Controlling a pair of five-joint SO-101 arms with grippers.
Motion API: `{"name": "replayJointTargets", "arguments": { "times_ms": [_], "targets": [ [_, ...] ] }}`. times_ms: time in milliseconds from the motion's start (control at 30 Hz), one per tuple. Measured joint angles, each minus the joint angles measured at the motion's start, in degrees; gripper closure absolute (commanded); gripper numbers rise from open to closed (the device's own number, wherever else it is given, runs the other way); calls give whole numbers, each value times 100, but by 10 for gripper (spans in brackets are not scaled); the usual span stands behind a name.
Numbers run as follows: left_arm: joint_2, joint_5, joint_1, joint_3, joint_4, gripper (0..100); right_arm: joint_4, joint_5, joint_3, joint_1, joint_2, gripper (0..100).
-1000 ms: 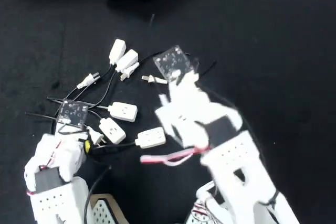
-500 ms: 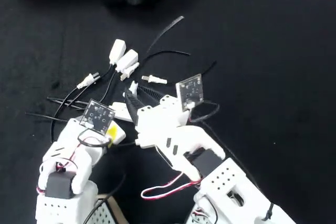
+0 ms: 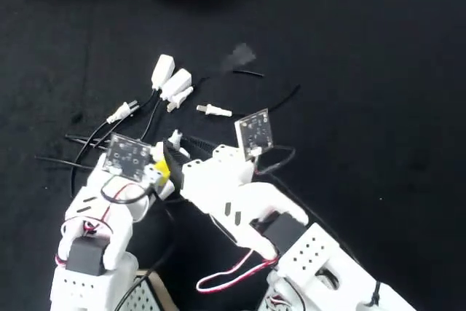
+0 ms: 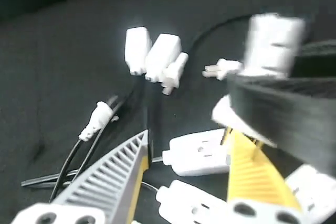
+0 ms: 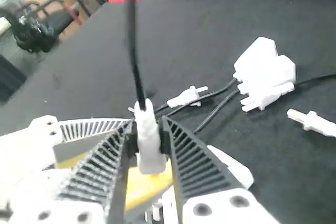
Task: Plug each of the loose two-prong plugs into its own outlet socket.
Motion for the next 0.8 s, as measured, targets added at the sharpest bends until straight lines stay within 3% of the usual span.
{"name": "replayJointTargets", "arguments": {
  "times_ms": [167,400,567,667,800],
  "targets": [
    [0,202,-440,0,-132,761,721,167,-369,-70,0,987],
    [0,176,-519,-9,149,762,1468,475,-747,-97,9,987],
    [-9,-1090,-712,-18,1187,766,2699,835,-1371,176,88,987],
    [-9,-1899,-1178,-18,2004,766,3895,1222,-1943,440,220,987],
    [-35,-2382,-1934,325,2462,766,5037,1758,-2321,527,870,987]
  ]
}}
